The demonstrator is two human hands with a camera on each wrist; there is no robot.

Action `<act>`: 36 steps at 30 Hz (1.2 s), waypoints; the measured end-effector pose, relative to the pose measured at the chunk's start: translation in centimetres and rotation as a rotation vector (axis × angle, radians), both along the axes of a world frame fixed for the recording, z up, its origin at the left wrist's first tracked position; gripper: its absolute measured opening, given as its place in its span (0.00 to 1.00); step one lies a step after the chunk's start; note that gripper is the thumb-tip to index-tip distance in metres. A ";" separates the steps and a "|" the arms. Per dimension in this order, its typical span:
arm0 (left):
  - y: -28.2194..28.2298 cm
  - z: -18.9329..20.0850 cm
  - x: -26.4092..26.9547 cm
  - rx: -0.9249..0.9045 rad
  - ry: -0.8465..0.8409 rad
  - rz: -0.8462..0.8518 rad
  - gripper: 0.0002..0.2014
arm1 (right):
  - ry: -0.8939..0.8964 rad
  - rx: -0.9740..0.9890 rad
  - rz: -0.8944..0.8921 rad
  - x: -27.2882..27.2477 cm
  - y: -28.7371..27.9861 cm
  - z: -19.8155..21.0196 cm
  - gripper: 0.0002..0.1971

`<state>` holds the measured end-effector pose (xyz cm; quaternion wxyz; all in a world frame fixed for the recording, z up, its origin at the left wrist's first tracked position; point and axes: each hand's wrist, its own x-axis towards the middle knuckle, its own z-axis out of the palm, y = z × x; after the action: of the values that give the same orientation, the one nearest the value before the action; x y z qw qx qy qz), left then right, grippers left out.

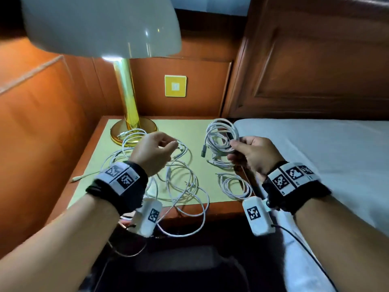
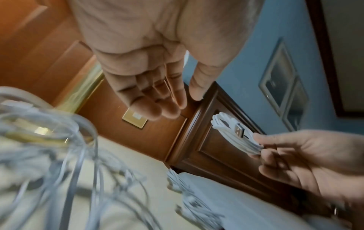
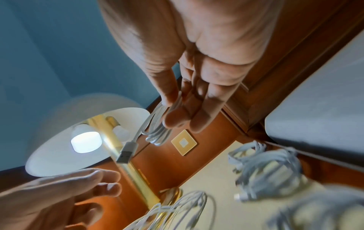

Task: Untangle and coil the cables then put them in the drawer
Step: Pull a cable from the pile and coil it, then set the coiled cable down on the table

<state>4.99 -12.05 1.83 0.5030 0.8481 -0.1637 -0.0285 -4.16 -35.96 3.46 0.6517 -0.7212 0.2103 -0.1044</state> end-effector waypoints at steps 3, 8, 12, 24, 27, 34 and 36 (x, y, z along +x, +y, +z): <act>-1.1 2.6 4.1 0.207 -0.043 -0.082 0.08 | 0.004 -0.013 0.005 4.8 -2.2 1.2 0.08; -3.4 3.2 10.8 0.497 -0.041 -0.160 0.10 | 0.138 -0.025 -0.001 12.7 -5.6 0.6 0.10; -4.8 1.2 14.3 0.608 0.005 -0.191 0.12 | 0.273 -0.088 -0.015 18.3 -7.5 -1.8 0.08; -6.4 -2.9 19.1 0.758 0.160 -0.273 0.16 | 0.541 -0.191 0.029 27.5 -8.7 -6.9 0.10; -6.8 -2.3 19.4 0.747 0.134 -0.275 0.16 | 0.577 -0.278 0.020 27.8 -8.9 -6.8 0.11; -5.4 -0.6 18.6 0.797 -0.039 -0.221 0.15 | 0.617 -0.437 -0.047 26.4 -8.4 -5.3 0.18; -4.4 0.3 17.9 0.775 -0.044 -0.203 0.15 | 0.553 -0.490 -0.061 25.4 -8.0 -4.5 0.18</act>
<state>22.90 -16.42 2.11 0.1370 0.9549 -0.2347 -0.1193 21.22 -43.99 -1.07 0.3748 -0.8502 0.3687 0.0276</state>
